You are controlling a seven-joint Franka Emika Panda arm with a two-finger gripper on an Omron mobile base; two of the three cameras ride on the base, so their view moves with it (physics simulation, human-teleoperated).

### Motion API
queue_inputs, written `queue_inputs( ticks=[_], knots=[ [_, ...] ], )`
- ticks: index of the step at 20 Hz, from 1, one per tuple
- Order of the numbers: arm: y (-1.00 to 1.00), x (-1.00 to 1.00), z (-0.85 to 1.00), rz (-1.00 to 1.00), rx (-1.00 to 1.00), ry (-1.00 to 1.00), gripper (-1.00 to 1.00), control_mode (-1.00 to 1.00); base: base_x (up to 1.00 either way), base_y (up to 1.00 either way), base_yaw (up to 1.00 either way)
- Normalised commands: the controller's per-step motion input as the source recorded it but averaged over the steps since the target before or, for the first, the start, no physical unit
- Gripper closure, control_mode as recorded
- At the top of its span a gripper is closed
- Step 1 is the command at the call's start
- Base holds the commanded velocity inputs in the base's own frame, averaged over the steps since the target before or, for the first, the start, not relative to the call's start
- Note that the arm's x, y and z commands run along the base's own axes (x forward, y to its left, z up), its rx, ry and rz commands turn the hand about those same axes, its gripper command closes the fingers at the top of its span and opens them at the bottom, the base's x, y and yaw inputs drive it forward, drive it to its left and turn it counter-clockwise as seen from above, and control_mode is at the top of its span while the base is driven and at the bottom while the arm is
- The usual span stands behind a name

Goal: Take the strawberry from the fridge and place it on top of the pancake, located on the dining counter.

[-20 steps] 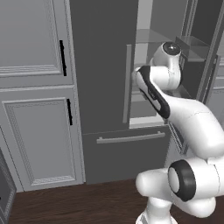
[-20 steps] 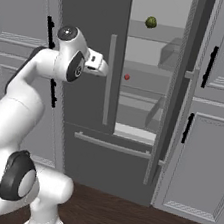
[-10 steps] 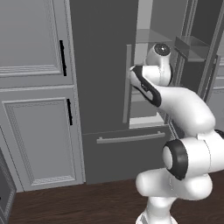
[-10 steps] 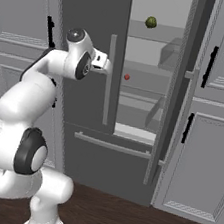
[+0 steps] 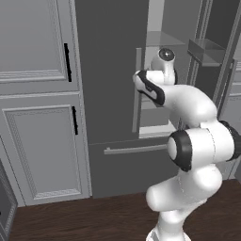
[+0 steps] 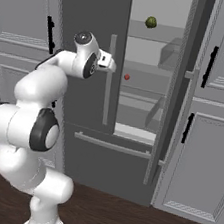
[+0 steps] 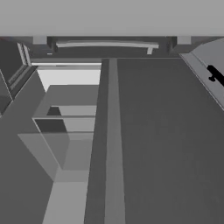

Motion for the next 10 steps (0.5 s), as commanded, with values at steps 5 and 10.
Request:
queue_inputs(
  ticks=[5, 10],
  knots=[
    [0.00, 0.61, -0.03, 0.00, 0.00, 0.00, -1.00, -1.00, 0.00, 0.00, 0.00],
    [0.00, 0.56, -0.07, 0.00, 0.00, 0.00, -1.00, -1.00, 0.00, 0.00, 0.00]
  ],
)
